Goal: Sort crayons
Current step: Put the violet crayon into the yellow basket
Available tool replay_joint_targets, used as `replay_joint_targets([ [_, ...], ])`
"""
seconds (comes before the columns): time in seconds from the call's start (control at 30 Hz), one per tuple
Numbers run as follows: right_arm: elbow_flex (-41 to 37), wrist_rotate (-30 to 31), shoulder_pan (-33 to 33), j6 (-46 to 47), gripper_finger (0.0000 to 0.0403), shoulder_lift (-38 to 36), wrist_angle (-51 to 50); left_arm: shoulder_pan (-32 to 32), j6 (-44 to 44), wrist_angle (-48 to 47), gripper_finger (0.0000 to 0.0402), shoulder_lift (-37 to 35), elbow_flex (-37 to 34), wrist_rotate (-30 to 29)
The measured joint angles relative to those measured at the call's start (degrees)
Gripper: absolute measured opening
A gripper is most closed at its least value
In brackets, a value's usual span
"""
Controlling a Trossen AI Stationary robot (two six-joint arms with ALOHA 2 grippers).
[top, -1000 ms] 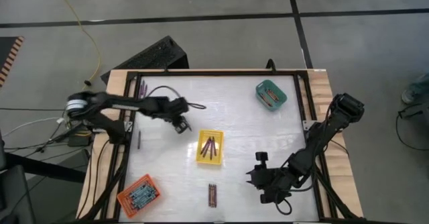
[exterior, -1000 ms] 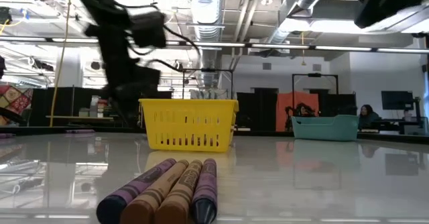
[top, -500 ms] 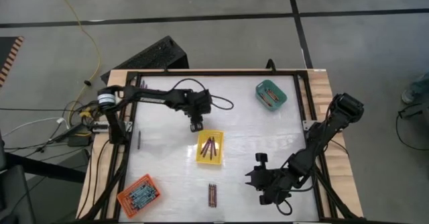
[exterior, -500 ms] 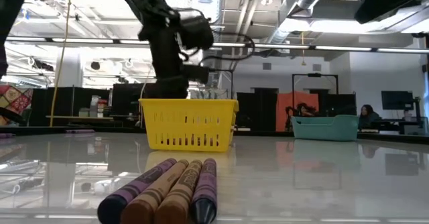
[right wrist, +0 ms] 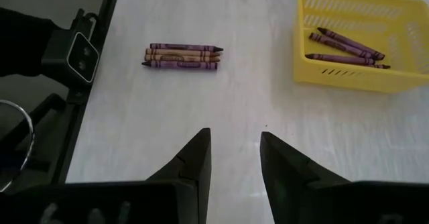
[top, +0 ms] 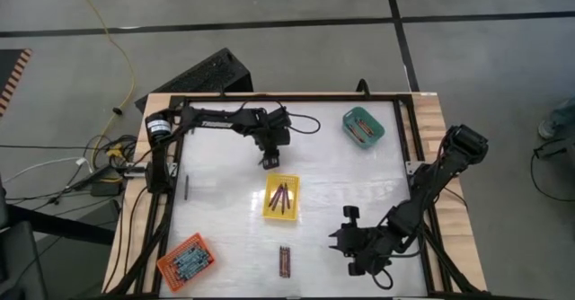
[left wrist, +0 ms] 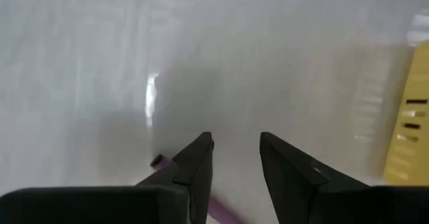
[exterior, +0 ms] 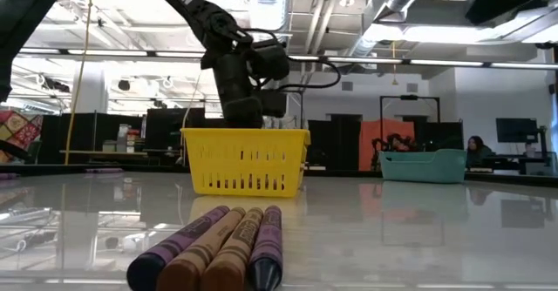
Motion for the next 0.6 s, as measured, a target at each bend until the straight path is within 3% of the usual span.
replay_joint_targets([
  [0.27,0.0,0.1,0.0,0.0,0.0122,0.0,-0.3,-1.0,-3.2,-7.0,0.0113,-1.4,5.3,-4.0],
  [0.43,0.0,0.2,0.0,-0.3,0.0122,0.0,-0.7,-2.5,-6.3,-11.1,0.0113,-3.6,6.6,-17.4],
  [0.6,0.0,0.3,0.3,-0.2,0.0122,0.0,-0.1,4.3,-16.6,-13.8,0.0115,-3.2,4.7,-15.0],
])
